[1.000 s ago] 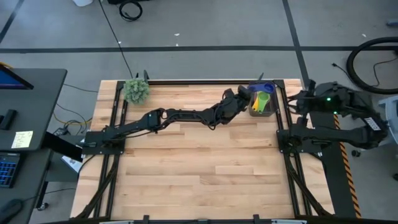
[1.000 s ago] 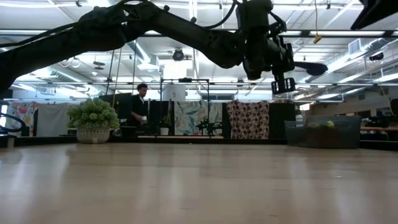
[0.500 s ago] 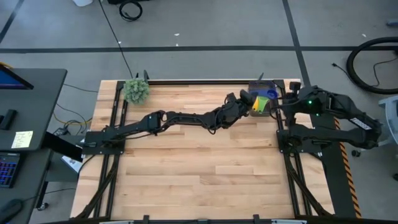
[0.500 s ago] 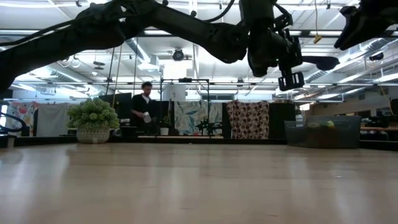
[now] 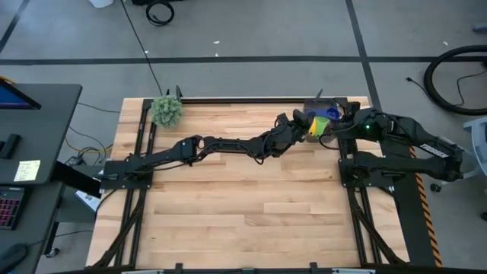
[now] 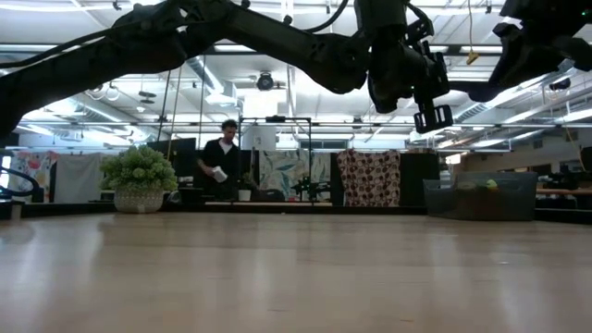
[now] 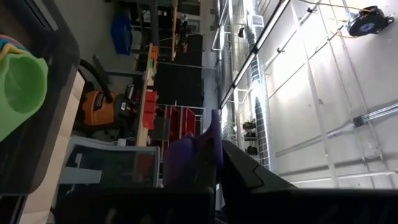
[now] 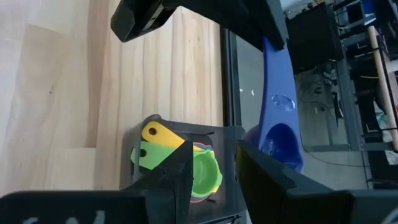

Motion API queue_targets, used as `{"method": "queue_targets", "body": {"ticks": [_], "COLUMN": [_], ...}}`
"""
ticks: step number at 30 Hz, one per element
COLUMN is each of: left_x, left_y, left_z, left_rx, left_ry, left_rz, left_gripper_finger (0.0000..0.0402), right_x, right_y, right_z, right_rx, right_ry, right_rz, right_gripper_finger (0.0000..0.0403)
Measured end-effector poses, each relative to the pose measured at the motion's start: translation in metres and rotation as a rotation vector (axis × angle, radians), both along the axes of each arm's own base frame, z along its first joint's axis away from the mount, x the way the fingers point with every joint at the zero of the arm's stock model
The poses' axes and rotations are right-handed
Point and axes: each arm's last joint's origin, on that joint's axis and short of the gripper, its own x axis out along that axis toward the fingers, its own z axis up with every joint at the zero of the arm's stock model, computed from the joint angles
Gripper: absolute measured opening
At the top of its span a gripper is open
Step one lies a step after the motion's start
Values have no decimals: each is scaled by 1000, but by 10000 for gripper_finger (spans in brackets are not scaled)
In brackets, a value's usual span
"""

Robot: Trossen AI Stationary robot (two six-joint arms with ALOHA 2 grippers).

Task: Nest measuring cups in basket
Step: Stack the purple measuring cup on top of the green measuring cup in the black bin

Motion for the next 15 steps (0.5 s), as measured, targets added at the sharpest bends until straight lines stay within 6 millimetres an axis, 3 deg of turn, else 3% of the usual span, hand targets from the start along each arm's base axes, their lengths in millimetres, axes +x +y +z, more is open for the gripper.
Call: {"method": "queue_targets", "body": {"ticks": [15], "left_x": [0], "left_y": [2], "left_z": [-1], "left_rx": [16], "left_ry": [41], "left_rz": [2], "left_gripper_finger": [9], "right_x": [-1], "right_y": [-2], "right_z": [1], "right_rx": [-46], "right_ry": [10], "right_rz": [-50], "right_gripper_finger": [126]}}
